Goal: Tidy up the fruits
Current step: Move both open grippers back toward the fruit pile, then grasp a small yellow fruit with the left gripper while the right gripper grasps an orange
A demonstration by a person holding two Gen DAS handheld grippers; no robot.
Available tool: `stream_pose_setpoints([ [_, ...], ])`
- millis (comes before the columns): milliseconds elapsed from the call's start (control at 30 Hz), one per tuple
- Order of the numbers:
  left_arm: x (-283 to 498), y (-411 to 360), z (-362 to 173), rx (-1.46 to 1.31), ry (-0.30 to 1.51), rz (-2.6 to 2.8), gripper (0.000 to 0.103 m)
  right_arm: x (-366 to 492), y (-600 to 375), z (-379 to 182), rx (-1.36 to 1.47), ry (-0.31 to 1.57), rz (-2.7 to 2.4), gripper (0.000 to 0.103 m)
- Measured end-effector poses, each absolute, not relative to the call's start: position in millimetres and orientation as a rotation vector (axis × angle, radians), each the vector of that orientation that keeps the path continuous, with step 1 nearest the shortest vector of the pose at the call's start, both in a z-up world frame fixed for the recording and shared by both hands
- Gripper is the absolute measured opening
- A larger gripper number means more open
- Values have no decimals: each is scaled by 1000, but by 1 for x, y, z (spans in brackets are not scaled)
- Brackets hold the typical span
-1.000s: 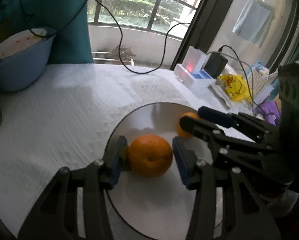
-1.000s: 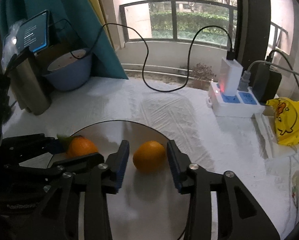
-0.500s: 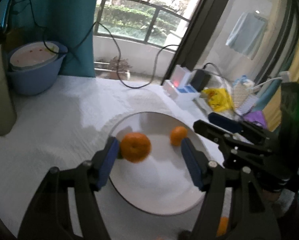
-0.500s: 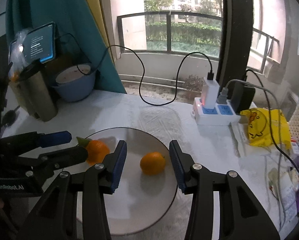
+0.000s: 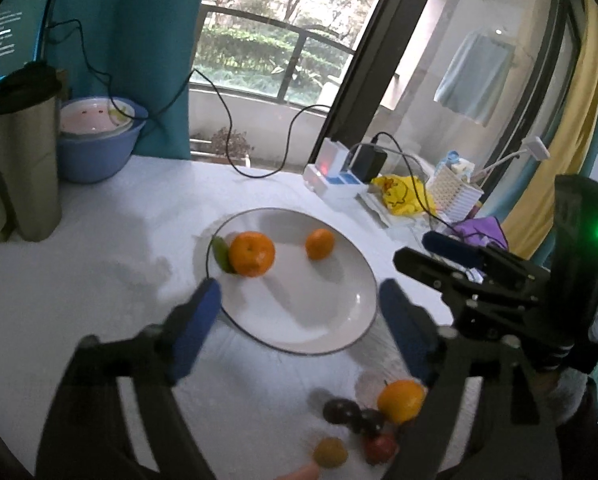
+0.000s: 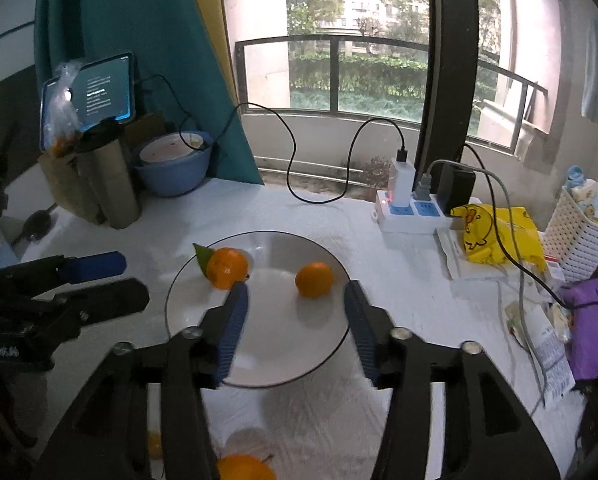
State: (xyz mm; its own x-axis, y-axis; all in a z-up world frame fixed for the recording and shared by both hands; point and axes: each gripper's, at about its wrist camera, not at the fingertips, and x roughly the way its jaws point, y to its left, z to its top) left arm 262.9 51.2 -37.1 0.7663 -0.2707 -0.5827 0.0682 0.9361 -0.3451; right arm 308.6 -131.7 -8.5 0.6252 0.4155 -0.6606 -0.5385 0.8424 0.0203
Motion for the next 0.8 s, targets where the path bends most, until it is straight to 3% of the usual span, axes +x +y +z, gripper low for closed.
stream_pose_setpoints([
  [800, 169, 14, -51, -194, 717, -154, 85, 218, -178, -4, -159, 703, 529, 56],
])
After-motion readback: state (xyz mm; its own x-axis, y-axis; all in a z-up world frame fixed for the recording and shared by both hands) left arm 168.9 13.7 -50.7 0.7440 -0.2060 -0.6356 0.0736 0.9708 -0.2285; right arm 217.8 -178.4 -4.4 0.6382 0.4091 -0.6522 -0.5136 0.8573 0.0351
